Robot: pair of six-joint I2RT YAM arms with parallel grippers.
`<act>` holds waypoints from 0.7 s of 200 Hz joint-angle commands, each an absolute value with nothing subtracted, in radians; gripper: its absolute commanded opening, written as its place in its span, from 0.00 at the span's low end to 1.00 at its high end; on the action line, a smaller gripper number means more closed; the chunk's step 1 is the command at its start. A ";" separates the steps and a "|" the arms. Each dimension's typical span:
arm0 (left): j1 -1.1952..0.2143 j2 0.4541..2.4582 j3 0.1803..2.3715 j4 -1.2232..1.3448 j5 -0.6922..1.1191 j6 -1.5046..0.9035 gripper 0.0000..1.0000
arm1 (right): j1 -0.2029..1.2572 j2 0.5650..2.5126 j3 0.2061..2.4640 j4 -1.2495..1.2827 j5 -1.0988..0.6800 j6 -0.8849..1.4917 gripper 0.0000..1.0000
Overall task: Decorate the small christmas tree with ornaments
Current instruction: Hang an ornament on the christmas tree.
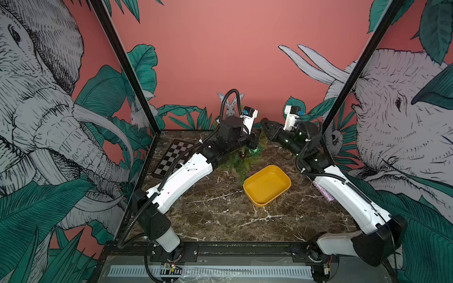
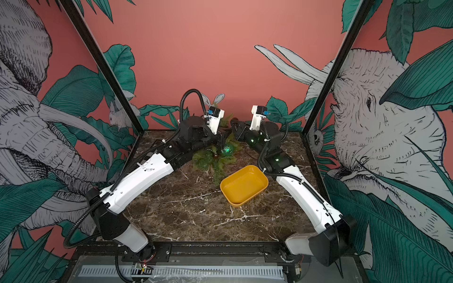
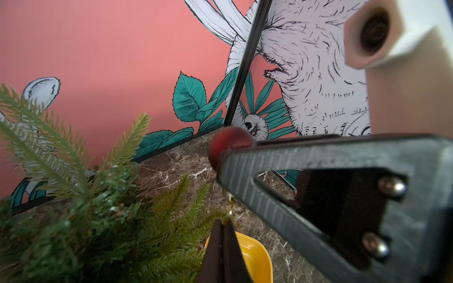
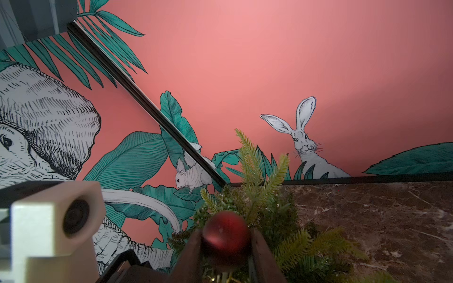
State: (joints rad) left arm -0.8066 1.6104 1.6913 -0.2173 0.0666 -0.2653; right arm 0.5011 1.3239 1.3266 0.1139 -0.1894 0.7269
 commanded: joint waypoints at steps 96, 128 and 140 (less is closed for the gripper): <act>-0.808 1.651 1.756 -0.248 0.015 -0.251 0.00 | 0.467 1.347 1.319 0.150 -0.163 0.709 0.29; -0.806 1.651 1.758 -0.252 0.018 -0.252 0.00 | 0.461 1.356 1.286 0.146 -0.156 0.717 0.28; -0.806 1.651 1.759 -0.256 0.021 -0.252 0.00 | 0.461 1.355 1.277 0.149 -0.152 0.720 0.28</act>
State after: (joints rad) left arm -0.8066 1.6554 1.7317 -0.2371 0.0257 -0.2581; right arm 0.4652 1.3495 1.3109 0.1181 -0.1684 0.7109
